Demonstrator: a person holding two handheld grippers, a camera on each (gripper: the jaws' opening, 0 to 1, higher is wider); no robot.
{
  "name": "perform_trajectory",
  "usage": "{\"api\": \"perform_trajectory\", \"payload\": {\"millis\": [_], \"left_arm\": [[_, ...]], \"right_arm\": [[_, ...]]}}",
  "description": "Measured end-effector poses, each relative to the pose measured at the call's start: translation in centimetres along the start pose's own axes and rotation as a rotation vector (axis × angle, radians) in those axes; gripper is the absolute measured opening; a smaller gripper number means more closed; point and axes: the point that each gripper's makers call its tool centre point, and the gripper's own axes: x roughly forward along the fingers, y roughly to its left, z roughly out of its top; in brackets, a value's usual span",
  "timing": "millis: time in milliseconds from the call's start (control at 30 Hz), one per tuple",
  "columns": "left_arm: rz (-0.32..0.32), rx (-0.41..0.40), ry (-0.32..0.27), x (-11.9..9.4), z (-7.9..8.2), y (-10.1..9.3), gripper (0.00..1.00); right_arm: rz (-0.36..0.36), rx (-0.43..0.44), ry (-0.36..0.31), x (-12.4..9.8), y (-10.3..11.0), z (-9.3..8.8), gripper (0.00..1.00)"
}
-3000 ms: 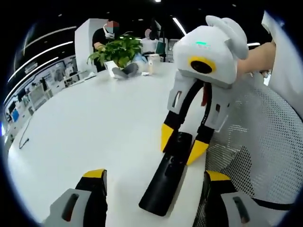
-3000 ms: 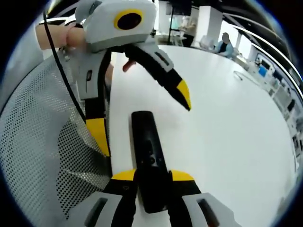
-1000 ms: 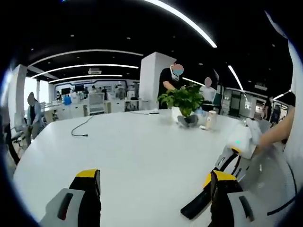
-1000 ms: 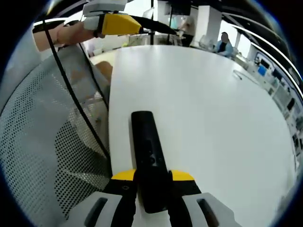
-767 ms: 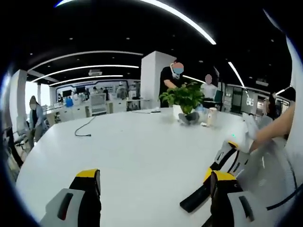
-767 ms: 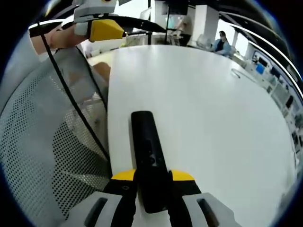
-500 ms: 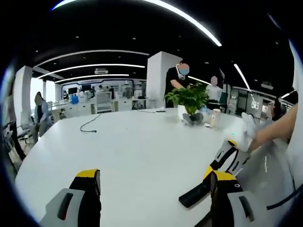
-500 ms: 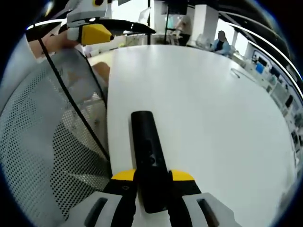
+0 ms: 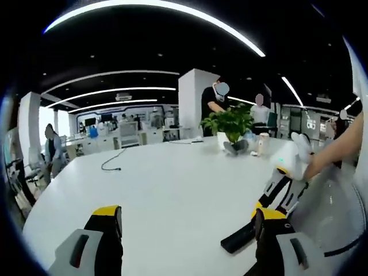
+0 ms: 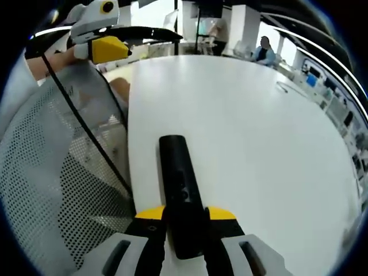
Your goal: Press the specified remote control buttons in sequence, fully releasing each button before pressing the next.
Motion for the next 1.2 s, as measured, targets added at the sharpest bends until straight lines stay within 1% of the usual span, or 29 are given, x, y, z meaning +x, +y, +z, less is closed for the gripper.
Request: {"api": "perform_trajectory", "payload": {"millis": [200, 267, 333, 400, 467, 533, 567, 667, 700, 867, 1033, 1100, 1200], "left_arm": [[-0.010, -0.003, 0.003, 0.1, -0.2, -0.1, 1.00], [0.001, 0.007, 0.001, 0.1, -0.1, 0.1, 1.00], [0.011, 0.005, -0.006, -0.1, -0.1, 0.4, 1.00], [0.007, -0.012, -0.022, -0.1, 0.2, 0.4, 1.00], [0.013, -0.011, -0.027, -0.1, 0.3, 0.5, 1.00], [0.019, -0.009, -0.025, -0.2, 0.2, 0.6, 1.00], [0.023, -0.008, -0.024, -0.2, 0.2, 0.6, 1.00], [0.031, 0.009, -0.026, -0.2, 0.3, 0.7, 1.00], [0.037, 0.021, -0.023, -0.2, 0.2, 0.8, 1.00], [0.048, 0.018, -0.013, -0.2, 0.0, 1.1, 1.00], [0.038, 0.019, -0.016, -0.2, 0.1, 0.9, 1.00], [0.052, 0.031, 0.001, -0.2, -0.2, 1.1, 1.00], [0.065, 0.032, -0.010, -0.3, 0.0, 1.3, 1.00]], "right_arm": [[-0.009, 0.014, -0.017, 0.0, 0.0, 0.0, 0.23], [-0.010, 0.014, -0.020, 0.0, 0.0, 0.0, 0.23], [-0.009, 0.012, -0.016, 0.0, 0.0, 0.0, 0.23], [-0.010, 0.008, -0.008, 0.1, 0.0, 0.1, 0.23], [-0.003, 0.003, 0.000, 0.0, 0.0, 0.0, 0.22], [0.002, 0.002, 0.008, 0.0, -0.1, 0.1, 0.22], [0.007, -0.019, 0.020, 0.0, 0.0, 0.0, 0.22], [0.010, -0.030, 0.026, 0.0, 0.0, 0.0, 0.22], [0.010, -0.028, 0.025, 0.0, 0.0, 0.0, 0.22], [0.009, -0.026, 0.026, 0.0, -0.1, 0.0, 0.22], [0.026, -0.002, 0.019, -0.1, -0.2, 0.1, 0.21], [0.032, 0.003, 0.019, 0.0, -0.2, 0.1, 0.21], [0.029, -0.005, 0.019, 0.1, -0.4, 0.2, 0.21]]}}
